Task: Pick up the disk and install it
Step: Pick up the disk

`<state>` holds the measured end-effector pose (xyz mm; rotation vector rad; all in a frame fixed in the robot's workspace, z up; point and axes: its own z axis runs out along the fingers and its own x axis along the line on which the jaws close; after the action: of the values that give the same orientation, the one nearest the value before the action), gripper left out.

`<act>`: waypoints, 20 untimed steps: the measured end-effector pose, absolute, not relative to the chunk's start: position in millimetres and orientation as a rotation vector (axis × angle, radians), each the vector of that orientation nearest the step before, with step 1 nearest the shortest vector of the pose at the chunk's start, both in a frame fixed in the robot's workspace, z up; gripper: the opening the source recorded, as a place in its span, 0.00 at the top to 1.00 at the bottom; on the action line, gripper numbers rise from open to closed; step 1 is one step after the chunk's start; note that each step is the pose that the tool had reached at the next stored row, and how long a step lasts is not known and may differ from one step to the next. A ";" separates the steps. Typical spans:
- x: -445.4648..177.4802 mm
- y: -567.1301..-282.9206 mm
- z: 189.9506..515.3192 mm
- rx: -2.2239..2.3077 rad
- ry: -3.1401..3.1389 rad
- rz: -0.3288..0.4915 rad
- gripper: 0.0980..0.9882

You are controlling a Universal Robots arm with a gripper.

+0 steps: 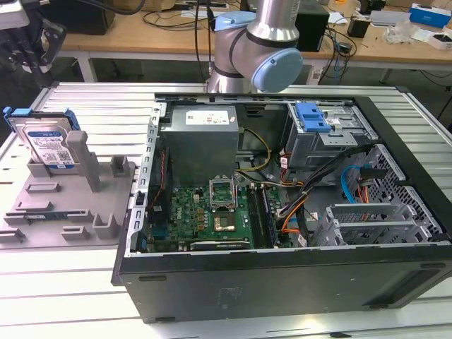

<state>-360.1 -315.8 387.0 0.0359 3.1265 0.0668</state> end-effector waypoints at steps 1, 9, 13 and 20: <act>-360.1 -315.8 387.0 0.011 3.127 0.067 0.99; -360.2 -315.8 386.7 -0.245 3.121 0.064 0.99; -360.2 -315.8 386.4 -0.340 3.114 0.063 0.99; -360.4 -315.8 386.2 -0.543 3.088 0.061 0.99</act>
<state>-360.4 -315.8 386.2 -0.5433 3.0876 0.0605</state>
